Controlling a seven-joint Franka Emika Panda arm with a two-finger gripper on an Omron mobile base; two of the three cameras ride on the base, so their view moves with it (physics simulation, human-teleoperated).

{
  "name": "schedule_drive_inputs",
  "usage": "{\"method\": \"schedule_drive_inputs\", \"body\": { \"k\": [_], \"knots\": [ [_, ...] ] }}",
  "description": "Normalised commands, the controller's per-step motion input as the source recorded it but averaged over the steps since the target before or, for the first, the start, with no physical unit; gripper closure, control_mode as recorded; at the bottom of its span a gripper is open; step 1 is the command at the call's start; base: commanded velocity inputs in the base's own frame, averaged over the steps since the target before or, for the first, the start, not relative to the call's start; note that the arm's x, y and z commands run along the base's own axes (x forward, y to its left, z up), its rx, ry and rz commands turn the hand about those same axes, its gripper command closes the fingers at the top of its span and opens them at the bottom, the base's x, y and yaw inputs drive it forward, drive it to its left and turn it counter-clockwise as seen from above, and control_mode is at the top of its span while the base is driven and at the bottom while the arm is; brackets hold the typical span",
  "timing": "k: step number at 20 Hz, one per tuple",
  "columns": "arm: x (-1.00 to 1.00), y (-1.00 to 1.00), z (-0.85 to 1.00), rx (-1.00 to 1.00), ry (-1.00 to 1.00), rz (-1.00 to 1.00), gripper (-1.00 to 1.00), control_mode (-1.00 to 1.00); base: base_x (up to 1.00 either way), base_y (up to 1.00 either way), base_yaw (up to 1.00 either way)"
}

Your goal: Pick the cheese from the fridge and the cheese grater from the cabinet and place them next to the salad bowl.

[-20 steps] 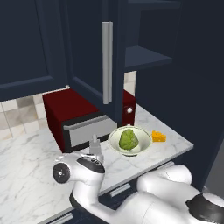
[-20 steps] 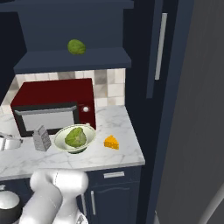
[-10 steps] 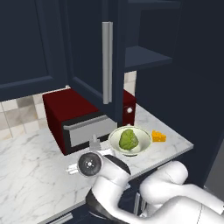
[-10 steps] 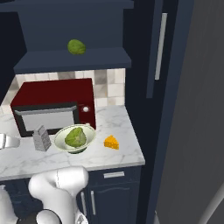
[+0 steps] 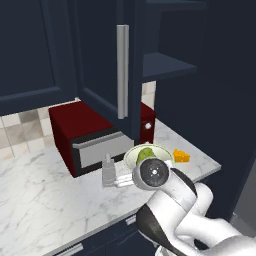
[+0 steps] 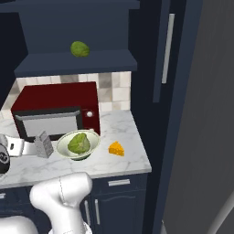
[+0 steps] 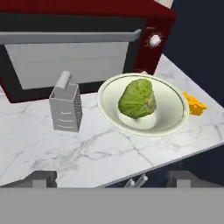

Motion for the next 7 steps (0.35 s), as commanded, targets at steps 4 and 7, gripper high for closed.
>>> {"method": "schedule_drive_inputs", "body": {
  "k": [4,7],
  "knots": [
    [-0.03,-1.0,1.0,0.15,0.06,-0.25,-1.0,-1.0,0.0,0.0,0.0],
    [-0.05,-0.99,1.0,0.18,0.05,-0.23,-1.0,-1.0,0.0,0.0,0.0]
  ]
}}
